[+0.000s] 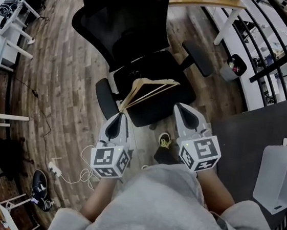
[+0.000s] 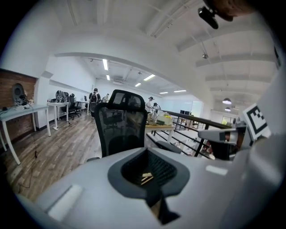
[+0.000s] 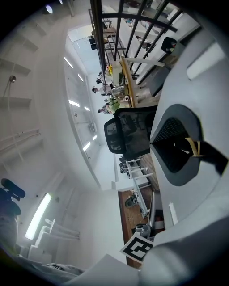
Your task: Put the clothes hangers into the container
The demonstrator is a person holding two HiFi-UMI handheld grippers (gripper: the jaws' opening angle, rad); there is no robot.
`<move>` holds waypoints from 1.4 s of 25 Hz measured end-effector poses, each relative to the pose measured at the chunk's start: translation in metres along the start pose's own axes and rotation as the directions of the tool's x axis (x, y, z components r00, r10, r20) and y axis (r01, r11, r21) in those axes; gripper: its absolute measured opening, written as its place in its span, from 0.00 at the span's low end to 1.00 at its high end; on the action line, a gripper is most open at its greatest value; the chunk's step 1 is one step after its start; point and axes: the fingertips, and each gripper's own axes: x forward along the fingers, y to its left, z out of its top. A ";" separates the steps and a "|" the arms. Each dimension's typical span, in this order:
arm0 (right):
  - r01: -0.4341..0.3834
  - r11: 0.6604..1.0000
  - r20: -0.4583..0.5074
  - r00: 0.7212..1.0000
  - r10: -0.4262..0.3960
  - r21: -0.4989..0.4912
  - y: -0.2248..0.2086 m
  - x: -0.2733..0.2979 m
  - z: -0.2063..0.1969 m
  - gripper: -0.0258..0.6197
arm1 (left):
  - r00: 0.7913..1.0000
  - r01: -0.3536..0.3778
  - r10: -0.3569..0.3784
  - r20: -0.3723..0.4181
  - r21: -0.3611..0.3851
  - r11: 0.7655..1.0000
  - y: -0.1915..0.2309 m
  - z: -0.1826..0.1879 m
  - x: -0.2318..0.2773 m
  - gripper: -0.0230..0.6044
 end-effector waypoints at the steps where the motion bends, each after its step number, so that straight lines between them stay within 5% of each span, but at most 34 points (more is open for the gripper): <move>1: -0.009 1.000 0.000 1.000 0.009 -0.004 0.000 0.003 0.001 0.04 | 1.000 -0.005 0.005 0.001 0.005 1.000 0.001 0.003 0.002 0.05; 6: -0.084 0.996 0.005 0.996 0.084 -0.032 -0.003 0.022 0.009 0.04 | 1.000 -0.005 0.005 -0.001 0.009 1.000 0.000 0.011 0.020 0.05; 20: -0.127 0.992 0.003 0.992 0.127 0.020 -0.035 0.070 0.023 0.04 | 1.000 -0.010 0.010 0.004 0.037 0.999 -0.002 0.030 0.080 0.05; 35: -0.102 0.995 -0.080 0.992 0.102 0.002 -0.019 0.116 0.002 0.04 | 0.989 0.023 -0.014 -0.149 0.058 0.998 0.046 -0.023 0.160 0.05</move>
